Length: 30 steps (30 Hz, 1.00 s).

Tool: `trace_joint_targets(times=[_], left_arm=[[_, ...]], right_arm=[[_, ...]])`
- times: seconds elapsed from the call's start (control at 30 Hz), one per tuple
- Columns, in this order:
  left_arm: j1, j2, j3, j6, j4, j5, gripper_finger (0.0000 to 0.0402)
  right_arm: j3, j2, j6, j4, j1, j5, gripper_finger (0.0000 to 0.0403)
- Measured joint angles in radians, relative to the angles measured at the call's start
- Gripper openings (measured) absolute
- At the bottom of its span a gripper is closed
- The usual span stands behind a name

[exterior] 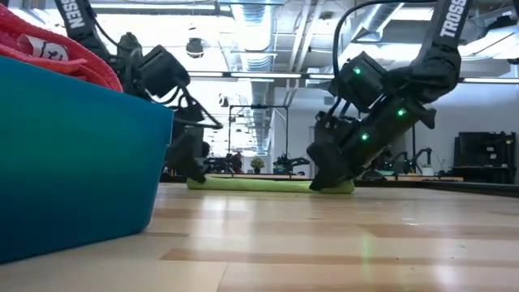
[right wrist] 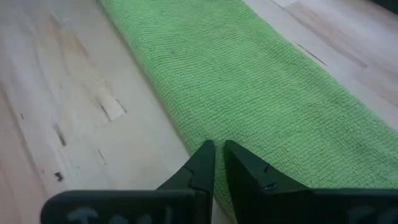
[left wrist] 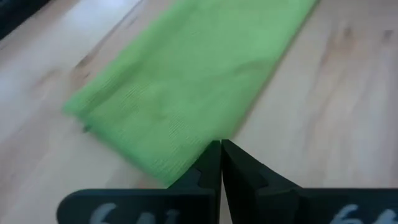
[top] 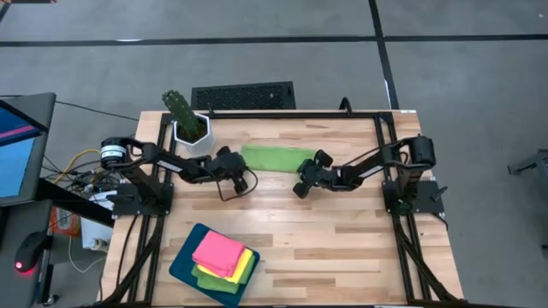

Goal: Fold microfiber towels
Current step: Fold the green microfiber

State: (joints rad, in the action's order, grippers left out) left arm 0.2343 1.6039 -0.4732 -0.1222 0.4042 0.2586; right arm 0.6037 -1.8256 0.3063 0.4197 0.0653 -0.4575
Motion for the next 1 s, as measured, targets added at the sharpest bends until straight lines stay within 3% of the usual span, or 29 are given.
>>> trace_joint_targets(times=[0.27,0.47,0.53,0.67,0.73,0.9,1.0], left_arm=[[0.000,0.000,0.036,-0.023,0.013,0.008,0.0001],[-0.038,-0.053,0.020,-0.032,0.040,-0.063,0.0000],[-0.060,-0.092,0.019,-0.018,0.046,-0.021,0.0000],[-0.083,-0.132,0.019,0.051,0.042,0.223,0.0000],[-0.069,-0.130,0.020,0.070,0.040,0.282,0.0000],[-0.027,-0.022,0.021,0.051,0.073,0.171,0.0000],[-0.033,0.075,0.020,0.025,0.123,0.158,0.0000]], right_arm=[[-0.005,0.115,-0.058,-0.029,0.000,0.021,0.0063],[-0.004,0.197,-0.096,-0.033,-0.022,0.014,0.0063],[-0.004,0.194,-0.097,-0.037,-0.020,0.014,0.0063],[-0.003,0.145,-0.084,-0.036,-0.015,0.008,0.0063],[-0.005,0.112,-0.069,-0.043,-0.010,0.011,0.0063],[-0.004,0.030,-0.035,-0.021,-0.008,0.009,0.0063],[-0.002,0.008,-0.011,-0.004,-0.014,0.000,0.0063]])
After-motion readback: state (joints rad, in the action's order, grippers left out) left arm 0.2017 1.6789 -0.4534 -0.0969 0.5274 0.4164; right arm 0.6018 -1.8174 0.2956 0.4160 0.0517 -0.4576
